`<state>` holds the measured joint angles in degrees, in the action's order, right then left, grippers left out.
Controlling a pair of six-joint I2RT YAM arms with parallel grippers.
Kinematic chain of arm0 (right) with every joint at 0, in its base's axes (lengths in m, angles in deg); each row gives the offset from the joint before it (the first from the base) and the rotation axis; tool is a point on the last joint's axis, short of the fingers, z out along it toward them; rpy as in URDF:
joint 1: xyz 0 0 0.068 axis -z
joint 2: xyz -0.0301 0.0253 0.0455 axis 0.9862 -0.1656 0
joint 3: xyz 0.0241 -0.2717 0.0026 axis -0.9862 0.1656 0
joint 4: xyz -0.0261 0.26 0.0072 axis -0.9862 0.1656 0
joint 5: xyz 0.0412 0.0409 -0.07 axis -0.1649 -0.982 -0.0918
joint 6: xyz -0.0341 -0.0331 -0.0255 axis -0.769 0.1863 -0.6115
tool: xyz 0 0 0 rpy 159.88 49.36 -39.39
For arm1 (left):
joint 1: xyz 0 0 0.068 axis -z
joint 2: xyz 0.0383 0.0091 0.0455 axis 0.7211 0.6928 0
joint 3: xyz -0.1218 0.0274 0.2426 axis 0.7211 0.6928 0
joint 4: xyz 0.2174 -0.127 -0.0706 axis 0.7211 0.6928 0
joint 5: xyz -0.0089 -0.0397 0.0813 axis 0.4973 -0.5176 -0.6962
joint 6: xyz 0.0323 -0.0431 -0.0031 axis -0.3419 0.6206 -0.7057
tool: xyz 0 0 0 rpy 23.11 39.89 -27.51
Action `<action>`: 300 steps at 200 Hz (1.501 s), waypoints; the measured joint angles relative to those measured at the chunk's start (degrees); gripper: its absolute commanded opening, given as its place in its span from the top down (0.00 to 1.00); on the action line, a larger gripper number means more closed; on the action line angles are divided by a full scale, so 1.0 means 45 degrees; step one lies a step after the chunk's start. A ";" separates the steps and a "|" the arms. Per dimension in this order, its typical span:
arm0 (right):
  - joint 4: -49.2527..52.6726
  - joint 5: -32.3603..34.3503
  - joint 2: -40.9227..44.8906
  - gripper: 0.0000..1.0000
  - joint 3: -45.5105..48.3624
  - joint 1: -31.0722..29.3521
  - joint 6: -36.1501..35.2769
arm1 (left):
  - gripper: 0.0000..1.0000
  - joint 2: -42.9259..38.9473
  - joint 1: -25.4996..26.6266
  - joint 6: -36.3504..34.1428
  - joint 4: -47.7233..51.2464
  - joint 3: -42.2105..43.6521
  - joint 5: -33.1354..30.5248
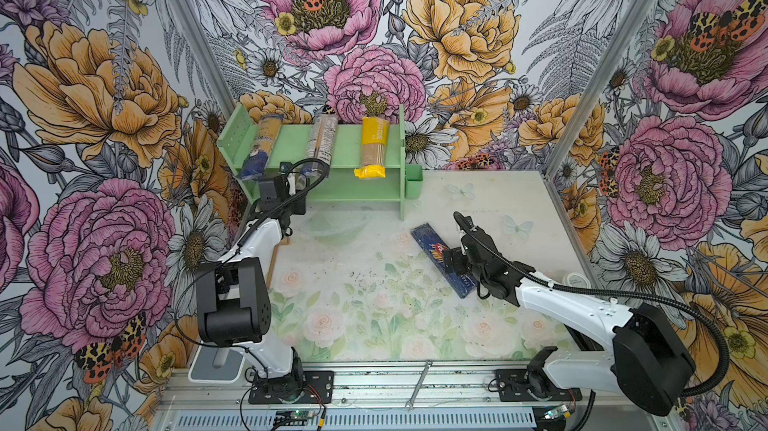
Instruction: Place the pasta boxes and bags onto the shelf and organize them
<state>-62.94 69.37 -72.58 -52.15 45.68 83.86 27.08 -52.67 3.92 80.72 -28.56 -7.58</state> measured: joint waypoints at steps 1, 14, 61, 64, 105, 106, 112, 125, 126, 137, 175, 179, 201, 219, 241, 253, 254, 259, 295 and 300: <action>0.0000 0.0005 0.0010 0.00 0.0000 0.0000 -0.0005 | 0.63 -0.0005 -0.0005 -0.0005 -0.0010 0.0015 0.0000; 0.0000 0.0010 0.0092 0.00 0.0000 0.0000 -0.0019 | 0.61 -0.0092 -0.0010 -0.0005 -0.0102 0.0117 -0.0015; 0.0010 0.0005 0.0262 0.00 0.0000 0.0000 -0.0029 | 0.53 -0.0529 -0.0053 0.0005 -0.0413 0.0578 -0.0102; 0.0010 0.0010 0.0267 0.00 0.0005 0.0000 -0.0029 | 0.53 -0.0539 -0.0058 0.0005 -0.0427 0.0597 -0.0107; 0.0092 0.0005 0.0267 0.00 0.0000 0.0000 -0.0121 | 0.51 -0.0631 -0.0107 0.0005 -0.0481 0.0767 -0.0136; 0.0092 0.0005 0.0267 0.00 0.0000 0.0000 -0.0121 | 0.51 -0.0641 -0.0107 0.0005 -0.0481 0.0777 -0.0136; 0.0117 0.0005 0.0267 0.00 0.0000 0.0000 -0.0121 | 0.51 -0.0704 -0.0107 0.0005 -0.0486 0.0845 -0.0136; 0.0141 -0.0039 0.0267 0.00 0.0000 0.0000 -0.0175 | 0.50 -0.0855 -0.0107 0.0005 -0.0476 0.1010 -0.0136; 0.0141 -0.0044 0.0267 0.00 0.0000 0.0000 -0.0175 | 0.50 -0.0879 -0.0107 0.0005 -0.0481 0.1030 -0.0136; 0.0189 -0.0107 0.0267 0.00 0.0005 0.0000 -0.0228 | 0.50 -0.1049 -0.0107 0.0005 -0.0476 0.1180 -0.0136; 0.0228 -0.0350 0.0253 0.00 0.0000 0.0000 -0.0359 | 0.49 -0.1622 -0.0117 0.0015 -0.0476 0.1627 -0.0175; 0.0233 -0.0398 0.0253 0.00 0.0000 0.0000 -0.0364 | 0.49 -0.1671 -0.0117 0.0015 -0.0476 0.1671 -0.0180; 0.0282 -0.0568 0.0219 0.00 0.0000 0.0000 -0.0408 | 0.49 -0.1933 -0.0117 0.0024 -0.0457 0.1923 -0.0185; 0.0291 -0.0617 0.0199 0.00 0.0000 0.0005 -0.0452 | 0.49 -0.2064 -0.0126 0.0058 -0.0369 0.1953 -0.0185; 0.0330 -0.0661 0.0097 0.00 0.0000 0.0058 -0.0481 | 0.49 -0.2191 -0.0199 0.0146 -0.0253 0.1948 -0.0180; 0.0398 -0.0665 0.0034 0.00 0.0000 0.0078 -0.0554 | 0.49 -0.2200 -0.0238 0.0228 -0.0151 0.1953 -0.0180; 0.0408 -0.0665 0.0029 0.00 0.0000 0.0078 -0.0559 | 0.49 -0.2210 -0.0238 0.0248 -0.0126 0.1953 -0.0180; 0.0447 -0.0661 0.0010 0.00 -0.0005 0.0083 -0.0559 | 0.48 -0.2220 -0.0253 0.0277 -0.0063 0.1953 -0.0180; 0.0801 -0.0321 -0.0039 0.00 -0.0102 0.0107 -0.0452 | 0.46 -0.3094 -0.0262 0.0685 0.0369 0.2385 -0.0063; 0.0850 -0.0243 -0.0044 0.00 -0.0141 0.0121 -0.0398 | 0.46 -0.3264 -0.0257 0.0714 0.0442 0.2438 -0.0015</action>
<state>-59.12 68.27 -72.78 -52.79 46.23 82.07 12.39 -53.83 7.13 82.71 -17.59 -7.65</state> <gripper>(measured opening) 0.996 0.537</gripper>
